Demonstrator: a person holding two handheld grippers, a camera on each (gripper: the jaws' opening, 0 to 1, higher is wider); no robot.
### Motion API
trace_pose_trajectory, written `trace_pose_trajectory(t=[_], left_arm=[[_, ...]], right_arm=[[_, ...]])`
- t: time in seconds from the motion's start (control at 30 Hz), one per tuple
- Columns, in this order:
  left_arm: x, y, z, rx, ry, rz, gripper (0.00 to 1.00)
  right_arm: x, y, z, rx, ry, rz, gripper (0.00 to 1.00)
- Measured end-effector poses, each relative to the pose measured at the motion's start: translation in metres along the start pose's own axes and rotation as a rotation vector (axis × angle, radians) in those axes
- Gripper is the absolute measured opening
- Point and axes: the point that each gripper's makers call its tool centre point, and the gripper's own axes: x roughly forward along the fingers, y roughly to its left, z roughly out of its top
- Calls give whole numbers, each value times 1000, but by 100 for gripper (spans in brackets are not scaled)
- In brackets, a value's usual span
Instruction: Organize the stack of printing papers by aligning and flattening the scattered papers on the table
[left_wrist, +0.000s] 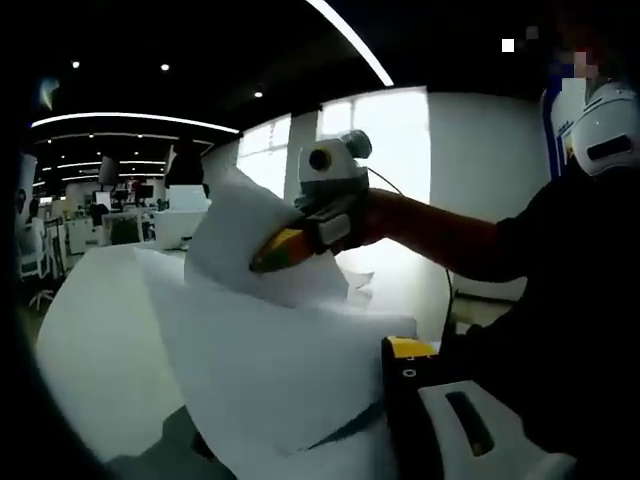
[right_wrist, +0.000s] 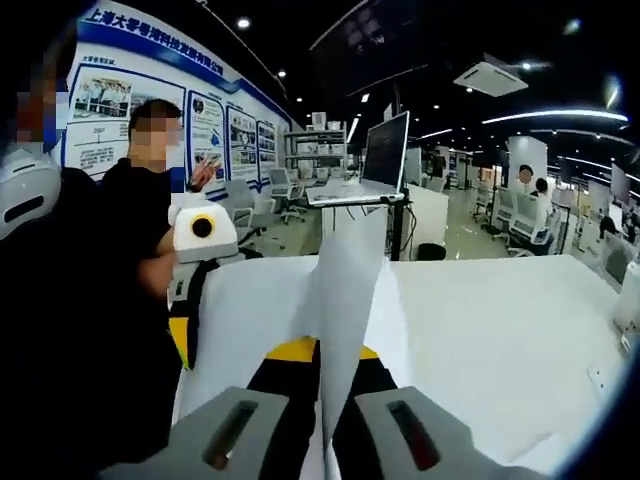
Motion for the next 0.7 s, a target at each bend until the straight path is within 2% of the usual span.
trace_pose_trajectory(t=[0.1,0.23,0.3,0.43,0.7], left_arm=[[1,-3,0,3,0,-14,36],[4,-8,0,12,6,-37,39],[4,-11,0,19,6,-48,41],[5,-15,1,24,1,-64,44],[7,-18,3,37,-7,-80,47]], right_arm=[[1,1,0,-24,17,9,0],[6,11,3,-52,43,59,0],[7,16,0,-70,86,96,0],[9,25,-1,-64,127,164,0],[6,28,0,-15,144,198,0]])
